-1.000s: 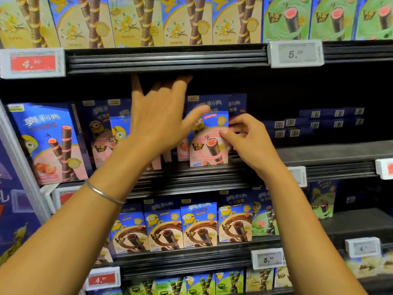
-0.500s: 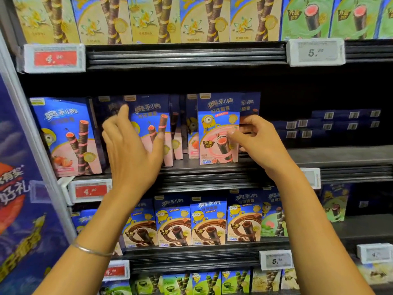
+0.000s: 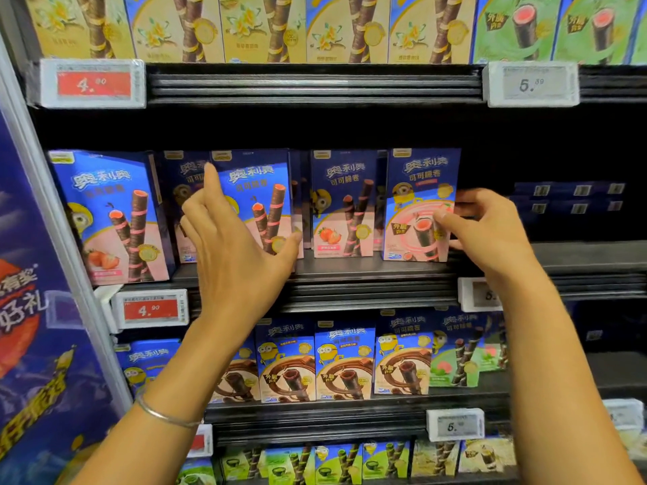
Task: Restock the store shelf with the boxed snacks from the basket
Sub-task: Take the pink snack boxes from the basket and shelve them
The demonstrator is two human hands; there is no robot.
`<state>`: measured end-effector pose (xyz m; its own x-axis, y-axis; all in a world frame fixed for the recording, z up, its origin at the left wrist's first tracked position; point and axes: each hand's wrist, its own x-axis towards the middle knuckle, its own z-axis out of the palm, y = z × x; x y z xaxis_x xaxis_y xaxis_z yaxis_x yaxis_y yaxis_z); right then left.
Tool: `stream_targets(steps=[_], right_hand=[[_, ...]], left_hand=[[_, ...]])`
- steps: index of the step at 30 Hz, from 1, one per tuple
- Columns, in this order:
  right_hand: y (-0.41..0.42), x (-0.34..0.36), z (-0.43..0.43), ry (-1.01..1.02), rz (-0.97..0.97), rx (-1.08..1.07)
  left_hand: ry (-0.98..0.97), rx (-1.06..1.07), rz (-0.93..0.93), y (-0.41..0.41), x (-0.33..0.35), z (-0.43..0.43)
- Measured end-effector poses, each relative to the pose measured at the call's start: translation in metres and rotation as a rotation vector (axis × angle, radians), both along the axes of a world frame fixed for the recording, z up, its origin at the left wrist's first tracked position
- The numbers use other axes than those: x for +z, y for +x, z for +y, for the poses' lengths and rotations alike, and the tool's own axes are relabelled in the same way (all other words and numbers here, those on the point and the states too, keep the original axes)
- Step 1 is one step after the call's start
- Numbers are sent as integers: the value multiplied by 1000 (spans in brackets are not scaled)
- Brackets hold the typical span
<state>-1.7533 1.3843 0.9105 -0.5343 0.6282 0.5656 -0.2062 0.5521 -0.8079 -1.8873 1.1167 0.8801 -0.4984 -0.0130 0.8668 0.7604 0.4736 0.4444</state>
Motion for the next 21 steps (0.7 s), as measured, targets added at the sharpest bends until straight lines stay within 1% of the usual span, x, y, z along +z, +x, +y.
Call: stream_targets(steps=[9,15,21], right_hand=[[-12,-2,-6,62,-2,-59],[-11,-2,-9,78,-13,-76],[-12,-2,-11,113,-42,-86]], left_hand=[[-92,-8,21,16,2,23],[-131,38,38,20,3,32],[-164,85,5,22,6,35]])
